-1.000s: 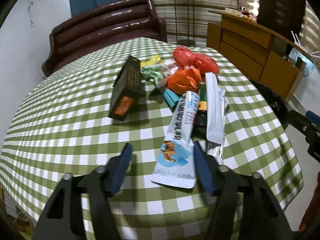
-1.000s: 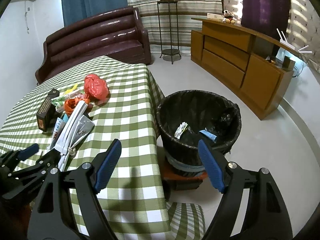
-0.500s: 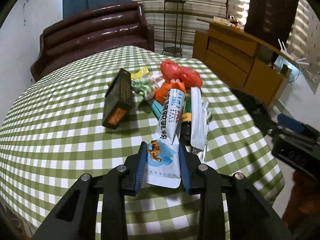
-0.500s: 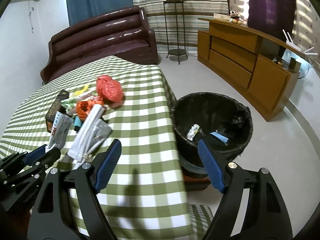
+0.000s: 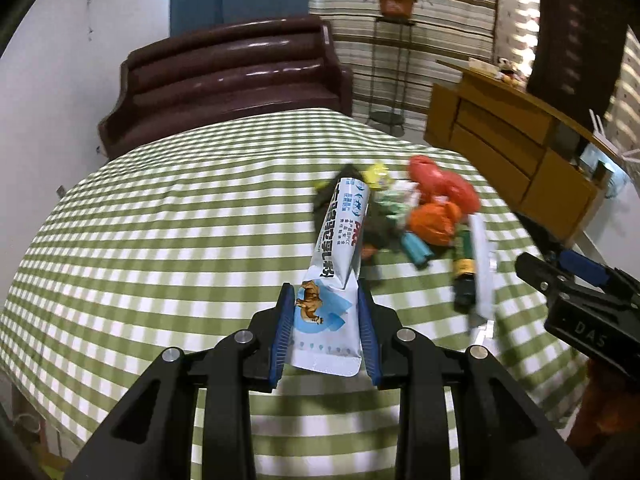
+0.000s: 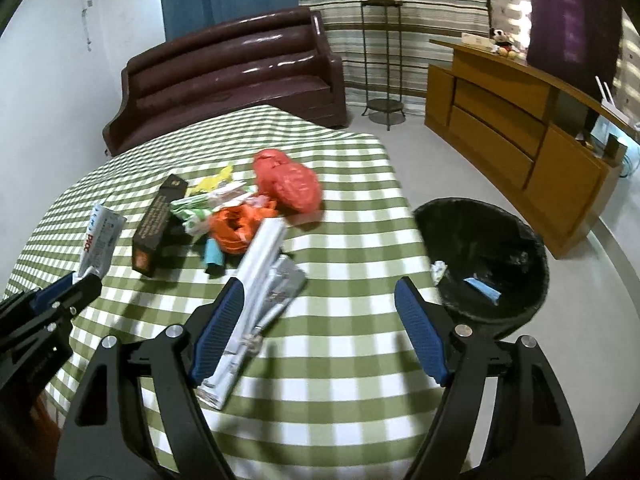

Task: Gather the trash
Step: 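Close the right tool on the long white paper strip and lift it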

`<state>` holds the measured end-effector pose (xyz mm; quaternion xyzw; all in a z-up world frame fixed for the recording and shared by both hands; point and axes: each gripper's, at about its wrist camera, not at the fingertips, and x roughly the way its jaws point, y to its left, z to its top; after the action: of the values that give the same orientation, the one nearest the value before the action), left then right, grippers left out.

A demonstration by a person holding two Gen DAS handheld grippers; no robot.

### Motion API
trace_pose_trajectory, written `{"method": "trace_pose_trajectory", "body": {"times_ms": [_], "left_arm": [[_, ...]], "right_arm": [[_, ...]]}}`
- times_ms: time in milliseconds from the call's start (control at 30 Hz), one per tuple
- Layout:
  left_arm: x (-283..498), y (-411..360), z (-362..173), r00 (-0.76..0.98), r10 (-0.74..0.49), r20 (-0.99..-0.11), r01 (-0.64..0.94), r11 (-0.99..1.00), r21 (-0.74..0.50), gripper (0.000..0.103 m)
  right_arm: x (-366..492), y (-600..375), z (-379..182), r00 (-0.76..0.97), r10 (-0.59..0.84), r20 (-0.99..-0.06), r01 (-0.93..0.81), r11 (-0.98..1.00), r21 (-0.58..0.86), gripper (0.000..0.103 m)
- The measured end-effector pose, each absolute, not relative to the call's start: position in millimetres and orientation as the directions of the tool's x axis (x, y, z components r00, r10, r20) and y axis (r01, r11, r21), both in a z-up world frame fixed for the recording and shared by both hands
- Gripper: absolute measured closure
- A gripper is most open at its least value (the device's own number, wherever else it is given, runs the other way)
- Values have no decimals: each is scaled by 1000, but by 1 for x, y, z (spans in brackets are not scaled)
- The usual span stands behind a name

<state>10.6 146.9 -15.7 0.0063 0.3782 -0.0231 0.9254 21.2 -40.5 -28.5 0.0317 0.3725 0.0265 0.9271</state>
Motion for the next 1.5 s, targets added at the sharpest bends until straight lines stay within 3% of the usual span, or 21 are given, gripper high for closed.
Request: {"method": "trace_pose_trajectory", "body": {"times_ms": [367, 900, 1500], "left_arm": [[19, 193, -22, 710, 7, -704, -27, 999, -17, 71], [22, 209, -30, 698, -9, -716, -33, 998, -46, 71], [21, 205, -29, 700, -11, -714, -29, 999, -44, 71]], "right_arm": [[37, -5, -38, 684, 80, -725, -67, 997, 47, 57], [35, 7, -43, 657, 98, -747, -95, 994, 47, 81], [27, 3, -35, 677, 108, -728, -104, 993, 50, 84]]}}
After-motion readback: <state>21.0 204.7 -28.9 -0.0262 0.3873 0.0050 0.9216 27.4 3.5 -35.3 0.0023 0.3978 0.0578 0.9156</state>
